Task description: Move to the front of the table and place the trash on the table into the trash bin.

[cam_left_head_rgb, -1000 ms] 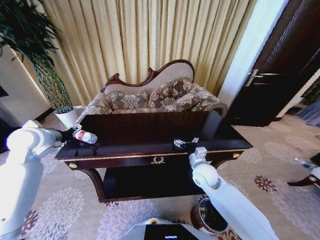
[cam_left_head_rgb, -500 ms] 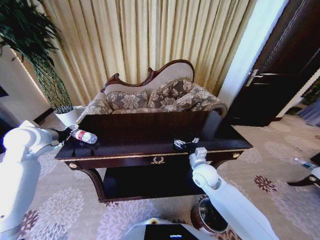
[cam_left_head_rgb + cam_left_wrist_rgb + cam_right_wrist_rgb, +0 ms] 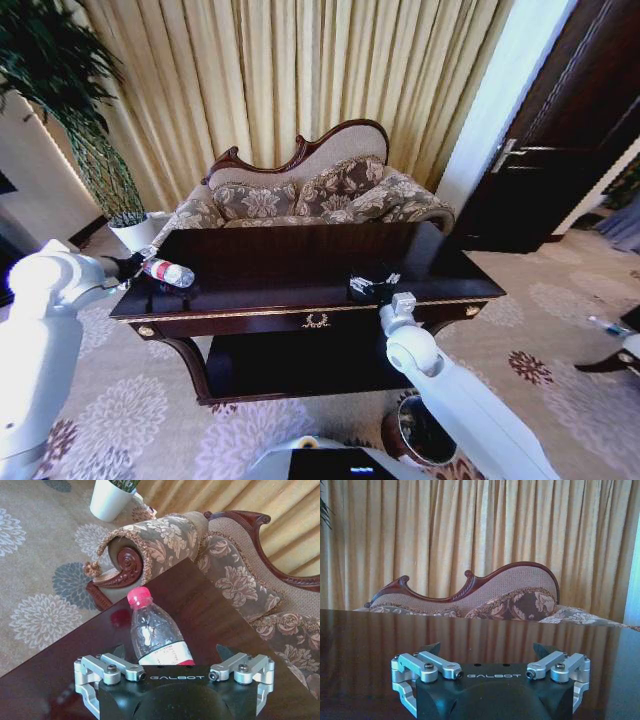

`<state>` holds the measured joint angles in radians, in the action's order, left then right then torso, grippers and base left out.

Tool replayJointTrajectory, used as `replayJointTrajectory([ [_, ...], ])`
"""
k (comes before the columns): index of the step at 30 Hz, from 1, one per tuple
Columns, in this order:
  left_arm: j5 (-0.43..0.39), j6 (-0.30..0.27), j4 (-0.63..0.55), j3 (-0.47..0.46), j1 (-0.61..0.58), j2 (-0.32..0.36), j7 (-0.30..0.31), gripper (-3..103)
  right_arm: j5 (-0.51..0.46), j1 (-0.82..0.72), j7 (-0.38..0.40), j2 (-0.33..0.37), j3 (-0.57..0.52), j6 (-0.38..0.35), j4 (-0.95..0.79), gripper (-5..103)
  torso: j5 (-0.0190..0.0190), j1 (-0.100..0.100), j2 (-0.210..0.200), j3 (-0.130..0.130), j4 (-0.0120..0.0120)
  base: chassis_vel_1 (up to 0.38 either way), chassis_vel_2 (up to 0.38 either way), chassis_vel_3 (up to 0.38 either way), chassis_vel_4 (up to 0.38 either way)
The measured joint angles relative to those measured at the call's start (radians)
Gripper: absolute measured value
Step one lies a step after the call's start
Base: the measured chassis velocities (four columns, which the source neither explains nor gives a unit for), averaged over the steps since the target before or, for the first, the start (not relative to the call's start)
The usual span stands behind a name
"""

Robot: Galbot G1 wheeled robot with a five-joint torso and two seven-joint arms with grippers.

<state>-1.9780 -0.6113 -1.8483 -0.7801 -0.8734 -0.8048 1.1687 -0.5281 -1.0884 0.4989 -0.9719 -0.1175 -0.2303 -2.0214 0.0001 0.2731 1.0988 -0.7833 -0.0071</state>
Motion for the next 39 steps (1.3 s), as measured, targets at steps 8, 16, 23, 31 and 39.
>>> replayJointTrajectory([
  [8,0.017,0.000,0.010,0.009,0.001,-0.014,-0.005,100,-0.005,0.006,0.000,0.009,-0.007,0.000,0.003,100,0.0000,0.000,0.000,0.000,0.0001,0.000,0.000,0.000,0.000],
  [16,0.023,0.000,0.019,0.013,0.004,-0.014,-0.016,100,-0.007,0.011,0.000,0.004,-0.006,0.000,0.008,100,-0.0001,0.000,0.000,0.000,0.0001,0.000,0.000,0.000,0.000],
  [23,0.029,0.000,0.033,0.013,0.004,-0.012,-0.029,100,-0.007,0.013,-0.001,0.002,-0.004,0.001,0.011,100,-0.0001,0.000,0.000,0.000,0.0001,0.000,0.000,0.000,0.000],
  [31,0.029,0.006,0.032,0.014,0.005,-0.017,-0.036,87,-0.013,0.017,-0.009,0.004,-0.001,0.011,0.014,100,-0.0001,0.000,0.000,0.000,0.0000,0.000,0.000,0.000,0.000],
  [39,0.029,0.009,0.023,0.011,-0.005,-0.018,-0.042,55,-0.027,0.018,-0.020,0.009,-0.012,0.036,0.013,100,0.0001,0.000,0.000,0.000,0.0001,0.000,0.000,0.000,0.000],
])
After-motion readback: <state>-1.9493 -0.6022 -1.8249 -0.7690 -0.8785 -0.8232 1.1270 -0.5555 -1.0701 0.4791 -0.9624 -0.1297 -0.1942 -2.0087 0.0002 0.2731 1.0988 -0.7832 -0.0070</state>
